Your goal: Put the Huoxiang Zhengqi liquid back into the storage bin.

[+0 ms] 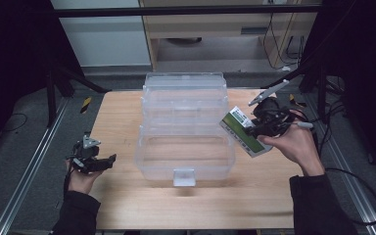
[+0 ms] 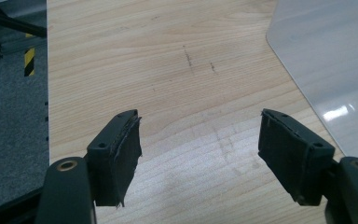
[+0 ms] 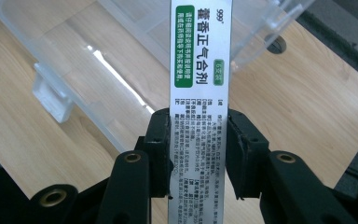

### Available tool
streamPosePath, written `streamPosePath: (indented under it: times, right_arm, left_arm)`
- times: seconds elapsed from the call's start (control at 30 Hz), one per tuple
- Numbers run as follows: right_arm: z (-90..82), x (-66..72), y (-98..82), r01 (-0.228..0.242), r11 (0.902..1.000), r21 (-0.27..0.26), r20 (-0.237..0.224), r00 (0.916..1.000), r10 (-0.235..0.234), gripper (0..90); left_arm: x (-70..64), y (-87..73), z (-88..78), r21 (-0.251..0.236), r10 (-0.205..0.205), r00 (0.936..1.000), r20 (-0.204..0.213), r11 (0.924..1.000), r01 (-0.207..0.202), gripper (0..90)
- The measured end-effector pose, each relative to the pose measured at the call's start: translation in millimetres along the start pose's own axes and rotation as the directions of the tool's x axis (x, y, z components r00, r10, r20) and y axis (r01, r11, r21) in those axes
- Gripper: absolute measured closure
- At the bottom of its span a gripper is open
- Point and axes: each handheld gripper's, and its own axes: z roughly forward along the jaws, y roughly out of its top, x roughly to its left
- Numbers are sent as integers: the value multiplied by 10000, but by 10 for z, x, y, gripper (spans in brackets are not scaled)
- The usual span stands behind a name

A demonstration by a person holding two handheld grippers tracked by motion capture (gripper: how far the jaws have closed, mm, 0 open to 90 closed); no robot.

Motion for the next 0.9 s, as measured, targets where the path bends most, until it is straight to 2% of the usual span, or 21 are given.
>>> streamPosePath:
  times: [0.13,0.27,0.37,0.5,0.6,0.73,0.9]
  right_arm:
    - [29,37,116,502,9987,18,-238,9985,-501,647]
    - [66,76,216,1053,9944,-125,-719,9918,-1059,646]
    - [106,127,285,1577,9873,-172,-853,9836,-1586,646]
    - [192,175,366,1939,9808,-198,-1077,9749,-1949,646]
    - [256,209,399,2290,9731,-244,-1280,9647,-2302,645]
    - [331,245,428,2589,9659,-82,-1671,9520,-2565,645]
    - [402,259,449,2845,9585,-183,-1844,9413,-2829,645]
  left_arm:
    - [-1,0,3,1,4,10000,12,10000,-4,286]
    - [7,-4,6,-4,-32,10000,4,10000,32,286]
    - [16,-5,-1,-16,-50,10000,10,10000,50,286]
    - [22,-6,-1,-11,-59,10000,36,10000,59,286]
    - [33,-11,-3,-35,-116,9999,21,9999,116,287]
    - [44,-12,-10,-39,-133,9999,-11,9999,133,287]
    - [38,-12,-8,-53,-116,9999,39,9999,116,287]
